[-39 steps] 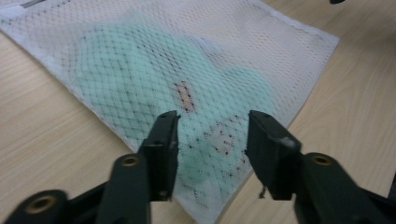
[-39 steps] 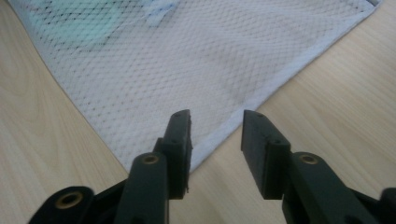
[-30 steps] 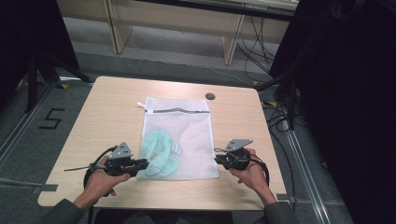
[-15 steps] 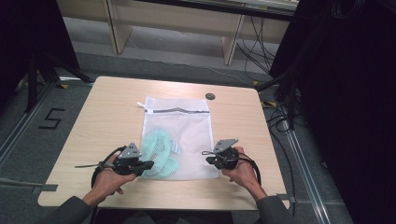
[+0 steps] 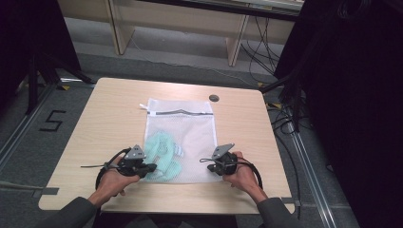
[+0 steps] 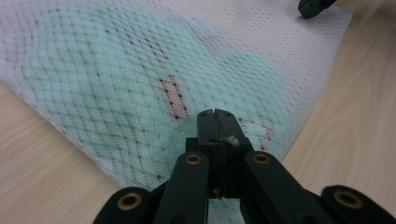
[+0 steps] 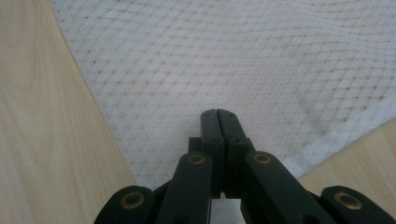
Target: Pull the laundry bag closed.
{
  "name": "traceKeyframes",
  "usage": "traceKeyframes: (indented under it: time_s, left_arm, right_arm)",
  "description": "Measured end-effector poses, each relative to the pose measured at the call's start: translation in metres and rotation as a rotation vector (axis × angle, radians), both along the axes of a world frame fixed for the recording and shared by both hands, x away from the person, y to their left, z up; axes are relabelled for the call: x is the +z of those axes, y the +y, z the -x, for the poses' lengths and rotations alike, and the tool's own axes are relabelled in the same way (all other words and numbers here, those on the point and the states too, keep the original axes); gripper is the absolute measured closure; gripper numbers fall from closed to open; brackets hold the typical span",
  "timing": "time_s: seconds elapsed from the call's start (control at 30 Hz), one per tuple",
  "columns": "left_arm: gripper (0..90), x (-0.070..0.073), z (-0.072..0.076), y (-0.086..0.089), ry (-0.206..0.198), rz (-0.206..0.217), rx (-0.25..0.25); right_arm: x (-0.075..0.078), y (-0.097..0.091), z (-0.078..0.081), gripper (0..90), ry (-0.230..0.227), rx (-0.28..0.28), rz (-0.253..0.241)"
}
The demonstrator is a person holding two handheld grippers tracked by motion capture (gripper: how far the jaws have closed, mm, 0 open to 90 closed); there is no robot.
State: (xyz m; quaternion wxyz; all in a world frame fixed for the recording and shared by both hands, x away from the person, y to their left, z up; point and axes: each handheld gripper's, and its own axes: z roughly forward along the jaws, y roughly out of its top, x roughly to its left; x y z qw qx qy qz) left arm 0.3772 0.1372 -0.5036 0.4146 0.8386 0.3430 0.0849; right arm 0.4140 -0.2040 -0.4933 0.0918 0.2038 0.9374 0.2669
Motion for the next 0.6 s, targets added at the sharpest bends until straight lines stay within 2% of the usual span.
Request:
traceKeyframes:
  time_s: [0.03, 0.1, 0.17, 0.23, 0.3, 0.33, 0.37, 0.43, 0.53, 0.6]
  left_arm:
    - [89.6, -0.001, -0.001, 0.001, -0.009, -0.014, -0.008]
    - [89.7, -0.002, -0.003, 0.002, 0.005, -0.006, 0.009]
    - [89.7, -0.001, -0.006, 0.005, -0.001, -0.009, 0.018]
    - [89.7, -0.003, -0.009, 0.008, 0.005, -0.016, 0.021]
    - [89.7, -0.003, -0.012, 0.011, -0.004, -0.038, 0.024]
    - [89.6, -0.003, -0.013, 0.012, -0.01, -0.043, 0.025]
    - [89.7, -0.003, -0.016, 0.013, -0.012, -0.049, 0.02]
    - [89.7, -0.004, -0.019, 0.014, -0.012, -0.05, 0.028]
    - [89.6, -0.003, -0.026, 0.019, -0.015, -0.082, 0.048]
    - [89.6, -0.003, -0.03, 0.02, -0.01, -0.081, 0.064]
  right_arm:
    - [0.0, 0.001, 0.002, 90.0, 0.007, -0.008, 0.002]
    - [0.0, 0.001, 0.002, 90.0, 0.003, 0.004, 0.004]
    - [0.0, 0.002, 0.003, 90.0, 0.012, 0.006, -0.005]
    - [0.0, 0.002, 0.002, 90.0, 0.011, 0.04, 0.003]
    - [0.001, 0.003, 0.004, 90.0, 0.013, 0.037, 0.002]
    - [0.0, 0.004, 0.004, 90.0, 0.0, 0.055, 0.006]
    - [0.001, 0.005, 0.006, 90.0, 0.01, 0.037, 0.008]
    - [0.001, 0.01, 0.009, 90.0, 0.023, 0.056, 0.008]
    - [0.001, 0.017, 0.015, 90.0, 0.035, 0.087, 0.001]
    - [0.001, 0.02, 0.018, 90.0, 0.052, 0.103, -0.007]
